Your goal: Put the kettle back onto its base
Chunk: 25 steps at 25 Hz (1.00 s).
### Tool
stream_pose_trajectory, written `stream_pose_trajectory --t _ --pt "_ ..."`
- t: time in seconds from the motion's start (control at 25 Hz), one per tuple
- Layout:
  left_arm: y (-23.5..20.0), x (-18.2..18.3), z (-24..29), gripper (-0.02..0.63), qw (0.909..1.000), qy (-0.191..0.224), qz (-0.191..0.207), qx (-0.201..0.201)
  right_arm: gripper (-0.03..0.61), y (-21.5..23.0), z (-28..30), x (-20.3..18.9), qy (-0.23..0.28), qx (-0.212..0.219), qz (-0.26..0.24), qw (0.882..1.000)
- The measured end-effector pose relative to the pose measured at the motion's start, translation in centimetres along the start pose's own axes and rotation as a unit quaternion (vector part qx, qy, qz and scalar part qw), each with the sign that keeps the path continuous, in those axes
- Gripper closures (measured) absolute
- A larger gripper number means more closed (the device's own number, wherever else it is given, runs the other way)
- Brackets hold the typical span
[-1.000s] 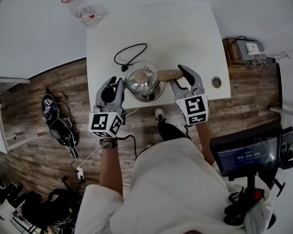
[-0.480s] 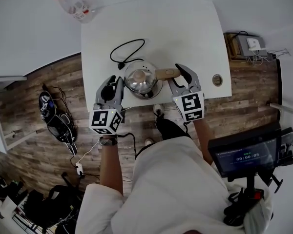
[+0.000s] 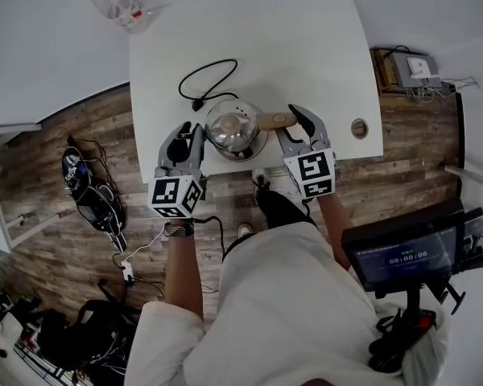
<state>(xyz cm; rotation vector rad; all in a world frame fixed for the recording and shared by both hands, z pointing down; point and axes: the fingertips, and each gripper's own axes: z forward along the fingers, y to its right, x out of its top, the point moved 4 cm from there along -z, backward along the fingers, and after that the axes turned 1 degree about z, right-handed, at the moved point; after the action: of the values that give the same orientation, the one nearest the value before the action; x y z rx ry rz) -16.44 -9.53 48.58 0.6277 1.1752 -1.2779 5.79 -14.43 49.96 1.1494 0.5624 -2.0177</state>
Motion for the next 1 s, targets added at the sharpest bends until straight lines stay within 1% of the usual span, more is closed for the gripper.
stream_pose_trajectory --t 0.56,0.84,1.0 --pt "-0.4 -1.1 0.4 0.520 1.0000 -0.007 0.000 0.000 0.417 -0.1 0.5 -0.7 -0.004 -0.003 -0.007 1.000" --pt "-0.6 -1.5 0.6 0.520 1.0000 -0.007 -0.003 0.004 0.416 -0.2 0.7 -1.2 -0.003 -0.007 -0.002 1.000" --pt "-0.4 -1.6 1.0 0.518 1.0000 -0.007 0.006 0.002 0.411 0.1 1.2 -1.9 -0.008 -0.011 0.007 1.000"
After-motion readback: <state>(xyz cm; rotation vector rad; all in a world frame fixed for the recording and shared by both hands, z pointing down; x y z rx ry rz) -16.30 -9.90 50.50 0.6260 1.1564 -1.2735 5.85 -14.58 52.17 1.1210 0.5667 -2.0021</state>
